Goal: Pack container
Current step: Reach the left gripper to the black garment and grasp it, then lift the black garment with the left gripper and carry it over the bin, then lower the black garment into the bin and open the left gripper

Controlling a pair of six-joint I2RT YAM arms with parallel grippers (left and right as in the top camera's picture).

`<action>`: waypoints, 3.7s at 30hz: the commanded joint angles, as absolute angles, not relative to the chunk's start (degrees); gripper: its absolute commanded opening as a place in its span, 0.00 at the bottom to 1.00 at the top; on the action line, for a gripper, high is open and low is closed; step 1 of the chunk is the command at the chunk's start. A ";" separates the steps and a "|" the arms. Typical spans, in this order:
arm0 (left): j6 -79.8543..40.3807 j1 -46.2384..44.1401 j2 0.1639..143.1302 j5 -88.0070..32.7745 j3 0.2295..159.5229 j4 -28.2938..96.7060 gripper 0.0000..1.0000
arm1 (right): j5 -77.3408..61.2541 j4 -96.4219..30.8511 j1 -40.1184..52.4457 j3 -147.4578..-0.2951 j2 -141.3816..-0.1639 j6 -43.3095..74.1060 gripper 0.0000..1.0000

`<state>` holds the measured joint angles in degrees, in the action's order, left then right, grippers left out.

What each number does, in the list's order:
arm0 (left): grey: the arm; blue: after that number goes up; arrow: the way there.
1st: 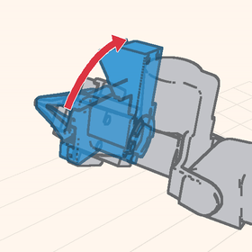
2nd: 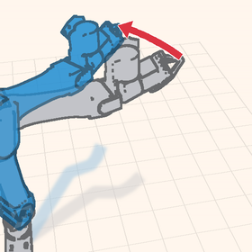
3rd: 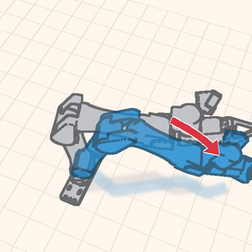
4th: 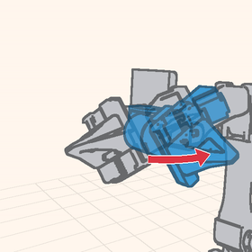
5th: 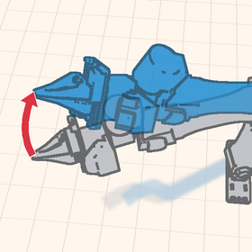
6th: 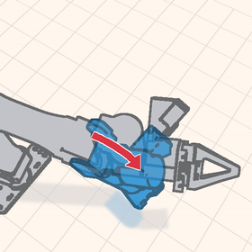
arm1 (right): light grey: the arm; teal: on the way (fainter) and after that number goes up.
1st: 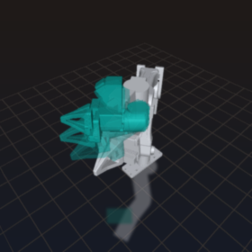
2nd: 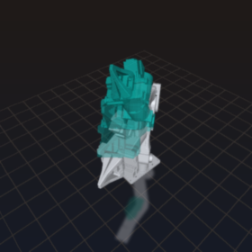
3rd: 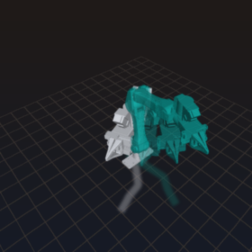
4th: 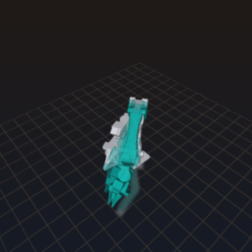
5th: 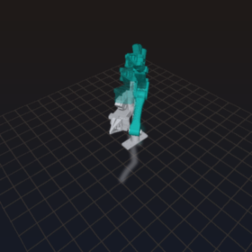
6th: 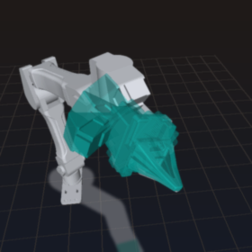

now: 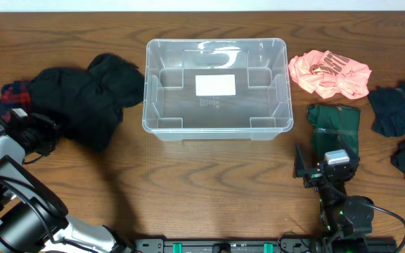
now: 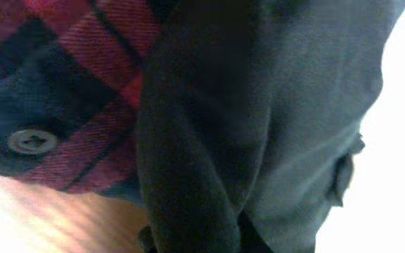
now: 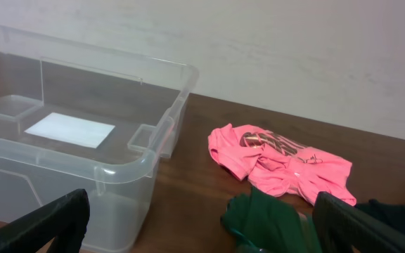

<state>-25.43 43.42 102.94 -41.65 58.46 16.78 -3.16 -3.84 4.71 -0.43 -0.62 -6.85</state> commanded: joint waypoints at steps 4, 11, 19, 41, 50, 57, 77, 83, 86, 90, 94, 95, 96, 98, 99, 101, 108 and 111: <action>-25.98 41.60 94.19 -54.50 59.40 16.32 0.06 | -3.22 -4.05 3.68 -0.32 -0.27 -6.04 0.99; -25.56 38.61 79.13 -54.61 59.53 12.69 0.06 | -3.22 -4.05 3.68 -0.32 -0.27 -6.04 0.99; -25.63 32.58 66.35 -54.61 59.55 5.48 0.06 | -3.22 -4.05 3.68 -0.32 -0.27 -6.04 0.99; -48.75 20.49 60.03 -59.20 59.53 -19.73 0.06 | -3.22 -4.05 3.68 -0.32 -0.30 -6.04 0.99; -46.54 4.10 66.92 -54.54 59.53 -19.40 0.06 | -3.22 -4.05 3.68 -0.32 -0.27 -6.04 0.99; -44.97 -7.38 76.73 -45.93 59.53 -19.46 0.06 | -3.22 -4.05 3.68 -0.32 -0.27 -6.04 0.99; -55.57 -24.62 84.58 -24.56 59.55 -23.49 0.06 | -3.22 -4.05 3.68 -0.32 -0.27 -6.04 0.99; -56.71 -26.87 84.55 -19.68 59.55 -15.64 0.06 | -3.22 -4.05 3.68 -0.32 -0.27 -6.04 0.99; -56.69 -26.87 84.55 -18.28 59.55 -11.05 0.06 | -3.22 -4.05 3.68 -0.32 -0.27 -6.04 0.99; -56.03 -26.85 84.58 -18.31 59.53 -9.39 0.06 | -3.22 -4.05 3.68 -0.32 -0.27 -6.04 0.99; -51.07 -26.85 84.58 -18.37 59.53 -8.99 0.29 | -3.22 -4.05 3.68 -0.32 -0.27 -6.04 0.99; -49.15 -26.85 84.58 -18.39 59.53 -8.97 0.41 | -3.22 -4.05 3.68 -0.32 -0.27 -6.04 0.99; -47.11 -26.81 84.58 -18.44 59.53 -8.73 0.50 | -3.22 -4.05 3.68 -0.32 -0.27 -6.04 0.99; -43.18 -26.44 84.53 -18.44 59.55 -7.77 0.57 | -3.22 -4.05 3.68 -0.32 -0.27 -6.04 0.99; -42.44 -26.00 84.53 -18.46 59.55 -7.09 0.58 | -3.22 -4.05 3.68 -0.32 -0.27 -6.04 0.99; -41.50 -24.84 84.53 -18.63 59.55 -5.50 0.61 | -3.22 -4.05 3.68 -0.32 -0.27 -6.04 0.99; -33.01 -19.49 84.53 -18.96 60.55 1.41 0.63 | -3.22 -4.05 3.68 -0.32 -0.27 -6.04 0.99; -27.46 -17.23 84.53 -18.94 62.78 5.10 0.63 | -3.22 -4.05 3.68 -0.32 -0.27 -6.04 0.99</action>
